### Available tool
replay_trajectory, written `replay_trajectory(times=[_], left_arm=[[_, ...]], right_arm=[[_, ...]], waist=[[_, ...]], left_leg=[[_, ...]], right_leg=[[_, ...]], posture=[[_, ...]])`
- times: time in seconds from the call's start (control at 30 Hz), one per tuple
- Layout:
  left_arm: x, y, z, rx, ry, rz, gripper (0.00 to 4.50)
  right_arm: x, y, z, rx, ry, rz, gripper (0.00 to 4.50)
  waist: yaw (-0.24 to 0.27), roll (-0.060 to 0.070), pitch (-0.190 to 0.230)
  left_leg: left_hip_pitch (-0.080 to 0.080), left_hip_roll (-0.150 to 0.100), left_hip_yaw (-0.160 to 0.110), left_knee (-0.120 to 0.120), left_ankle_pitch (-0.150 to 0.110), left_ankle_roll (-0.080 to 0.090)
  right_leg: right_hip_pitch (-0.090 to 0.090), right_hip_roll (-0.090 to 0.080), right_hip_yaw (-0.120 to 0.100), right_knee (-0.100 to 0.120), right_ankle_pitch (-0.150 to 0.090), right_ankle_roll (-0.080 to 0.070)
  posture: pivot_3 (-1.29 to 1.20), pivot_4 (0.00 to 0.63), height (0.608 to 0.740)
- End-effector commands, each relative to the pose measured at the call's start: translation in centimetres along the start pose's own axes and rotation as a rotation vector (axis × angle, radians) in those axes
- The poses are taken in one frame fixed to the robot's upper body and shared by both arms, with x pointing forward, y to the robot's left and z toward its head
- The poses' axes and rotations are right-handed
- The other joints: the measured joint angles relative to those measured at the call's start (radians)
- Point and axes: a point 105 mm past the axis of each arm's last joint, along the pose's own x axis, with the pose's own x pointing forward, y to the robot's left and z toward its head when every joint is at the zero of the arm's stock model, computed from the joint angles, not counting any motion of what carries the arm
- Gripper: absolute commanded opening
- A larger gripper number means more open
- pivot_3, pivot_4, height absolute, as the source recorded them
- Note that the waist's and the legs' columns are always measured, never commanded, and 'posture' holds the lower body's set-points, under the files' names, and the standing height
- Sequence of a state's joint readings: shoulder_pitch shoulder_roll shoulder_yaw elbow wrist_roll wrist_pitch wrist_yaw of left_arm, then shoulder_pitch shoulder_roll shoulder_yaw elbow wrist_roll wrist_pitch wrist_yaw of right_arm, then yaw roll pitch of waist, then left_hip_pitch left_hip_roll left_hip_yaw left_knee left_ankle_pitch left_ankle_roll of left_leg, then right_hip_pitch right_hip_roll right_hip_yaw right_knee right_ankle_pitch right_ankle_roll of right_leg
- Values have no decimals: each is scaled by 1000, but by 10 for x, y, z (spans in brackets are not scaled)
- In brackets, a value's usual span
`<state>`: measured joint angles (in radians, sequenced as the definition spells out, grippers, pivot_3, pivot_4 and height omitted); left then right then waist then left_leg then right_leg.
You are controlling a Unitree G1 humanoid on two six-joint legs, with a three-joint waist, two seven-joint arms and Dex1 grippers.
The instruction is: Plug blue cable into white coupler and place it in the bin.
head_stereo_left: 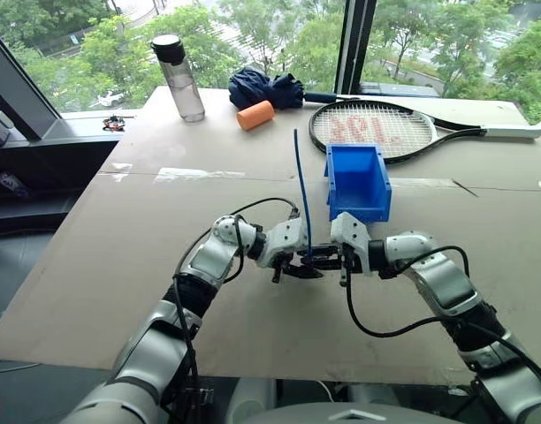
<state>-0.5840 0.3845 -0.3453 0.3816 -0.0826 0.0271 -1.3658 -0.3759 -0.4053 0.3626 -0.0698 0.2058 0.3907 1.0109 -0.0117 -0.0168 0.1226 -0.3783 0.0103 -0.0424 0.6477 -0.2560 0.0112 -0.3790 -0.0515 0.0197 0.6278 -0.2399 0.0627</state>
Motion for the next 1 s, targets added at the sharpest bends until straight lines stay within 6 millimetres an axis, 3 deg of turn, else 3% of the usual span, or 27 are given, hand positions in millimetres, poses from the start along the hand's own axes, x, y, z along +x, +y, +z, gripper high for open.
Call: replay_trajectory(times=[0.03,0.07,0.27,0.37,0.43,0.53,0.67,0.7,0.83,0.87,0.9,0.97,1.0], left_arm=[[-19,5,22,-8,-111,110,3012],[-29,2,21,-34,-130,146,3433],[-76,-17,32,-140,-232,378,3433],[-89,-20,47,-147,-277,478,3433],[-92,-23,56,-143,-299,522,3433],[-91,-24,69,-123,-344,578,3433],[-91,-22,82,-104,-382,618,3433],[-92,-21,85,-101,-392,627,3464],[-91,-22,90,-102,-393,641,3464],[-91,-22,90,-105,-393,644,3464],[-91,-23,89,-111,-391,646,3464],[-91,-26,86,-132,-376,646,3464],[-92,-28,85,-141,-369,645,3464]], right_arm=[[-12,4,-1,120,-76,-66,0],[-22,2,12,130,-129,-102,0],[-84,-7,90,161,-375,-236,0],[-106,-33,121,202,-417,-349,0],[-109,-55,125,353,-363,-355,0],[-112,-109,116,460,-240,-554,0],[-111,-141,101,472,-158,-642,0],[-111,-151,97,491,-145,-663,946],[-111,-156,96,481,-127,-637,2781],[-111,-155,98,470,-133,-627,2921],[-112,-151,103,452,-150,-605,3695],[-124,-130,114,314,-196,-551,4452],[-129,-117,118,238,-205,-522,4452]], waist=[[-1,1,1],[-3,3,2],[-6,9,17],[3,8,20],[-1,8,21],[0,7,21],[4,7,21],[1,7,21],[-3,7,22],[-3,6,22],[-3,7,22],[-3,6,22],[2,6,21]], left_leg=[[-1,0,0,0,0,0],[-1,0,-2,0,0,0],[-2,3,-7,-2,0,0],[-2,3,-9,-2,0,0],[-2,2,-9,-1,0,0],[-1,0,-7,-1,0,0],[-4,-3,-7,-3,0,0],[-4,-3,-7,-3,0,0],[-5,-4,-2,-5,0,0],[-5,-3,0,-5,0,0],[-5,-3,2,-6,0,0],[-5,-3,3,-6,0,0],[-5,-3,3,-6,0,0]], right_leg=[[0,0,0,0,0,0],[-1,0,0,0,0,0],[-3,-1,0,0,0,0],[-2,-3,-2,-1,0,0],[-1,-3,-2,-1,-1,-3],[0,-4,0,-2,-2,-5],[-2,-5,-2,-4,-1,-4],[-2,-5,-1,-4,0,-2],[-6,-4,2,-3,1,-1],[-6,-4,2,-3,1,0],[-6,-4,2,-3,1,0],[-7,-4,3,-3,1,0],[-7,-4,3,-3,1,0]], posture=[[0,150,740],[0,150,740],[0,150,740],[0,150,740],[0,150,740],[0,150,740],[0,150,740],[0,150,740],[0,150,740],[0,150,740],[0,150,740],[0,150,740],[0,150,740]])
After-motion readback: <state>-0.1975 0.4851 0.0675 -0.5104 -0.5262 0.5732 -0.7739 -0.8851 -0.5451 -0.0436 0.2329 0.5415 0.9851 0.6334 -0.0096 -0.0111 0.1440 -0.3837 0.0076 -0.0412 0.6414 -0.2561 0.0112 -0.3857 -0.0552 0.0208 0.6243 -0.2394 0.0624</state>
